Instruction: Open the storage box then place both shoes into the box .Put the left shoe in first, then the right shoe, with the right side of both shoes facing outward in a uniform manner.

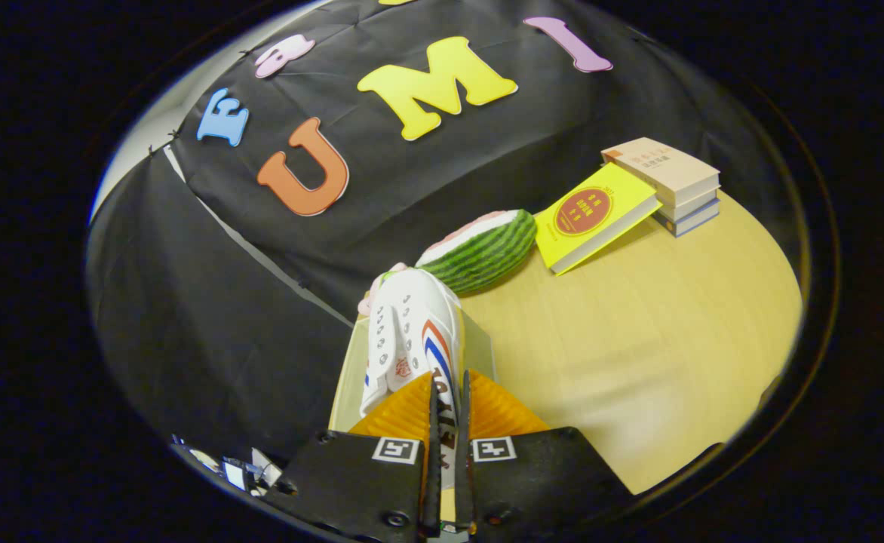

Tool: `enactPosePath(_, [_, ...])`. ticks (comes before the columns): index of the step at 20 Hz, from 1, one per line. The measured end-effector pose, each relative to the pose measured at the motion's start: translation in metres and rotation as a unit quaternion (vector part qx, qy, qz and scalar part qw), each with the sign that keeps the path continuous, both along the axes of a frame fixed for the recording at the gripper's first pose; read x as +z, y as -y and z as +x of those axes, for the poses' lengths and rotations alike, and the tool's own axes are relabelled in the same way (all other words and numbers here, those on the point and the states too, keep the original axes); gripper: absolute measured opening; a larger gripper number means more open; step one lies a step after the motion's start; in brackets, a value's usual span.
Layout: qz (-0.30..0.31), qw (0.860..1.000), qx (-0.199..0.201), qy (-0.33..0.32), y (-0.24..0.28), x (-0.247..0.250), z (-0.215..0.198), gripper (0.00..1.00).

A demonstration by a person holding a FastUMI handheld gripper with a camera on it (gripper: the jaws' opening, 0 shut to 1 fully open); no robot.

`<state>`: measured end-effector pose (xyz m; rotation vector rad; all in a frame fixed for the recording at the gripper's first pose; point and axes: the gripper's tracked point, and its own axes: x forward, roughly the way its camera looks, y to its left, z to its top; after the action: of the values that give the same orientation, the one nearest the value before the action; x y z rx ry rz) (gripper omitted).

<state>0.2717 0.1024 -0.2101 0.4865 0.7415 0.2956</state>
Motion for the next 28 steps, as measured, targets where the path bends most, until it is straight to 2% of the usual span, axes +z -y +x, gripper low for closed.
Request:
enactPosePath(4, [0.032,0.999,0.000,-0.004,-0.055,-0.019,0.008,0.12])
enactPosePath(6, [0.019,1.000,0.004,-0.008,-0.069,-0.038,0.014,0.12])
enactPosePath(13, [-0.035,0.999,-0.027,0.031,-0.070,-0.051,0.018,0.13])
enactPosePath(15, [-0.043,0.995,-0.039,0.085,-0.061,-0.026,0.017,0.48])
enactPosePath(18, [-0.117,0.976,-0.058,0.174,-0.042,0.018,0.008,1.00])
enactPosePath(22, [-0.179,0.948,-0.074,0.253,-0.030,0.069,-0.021,1.00])
enactPosePath(28, [-0.225,0.913,-0.089,0.327,-0.003,0.126,-0.066,1.00])
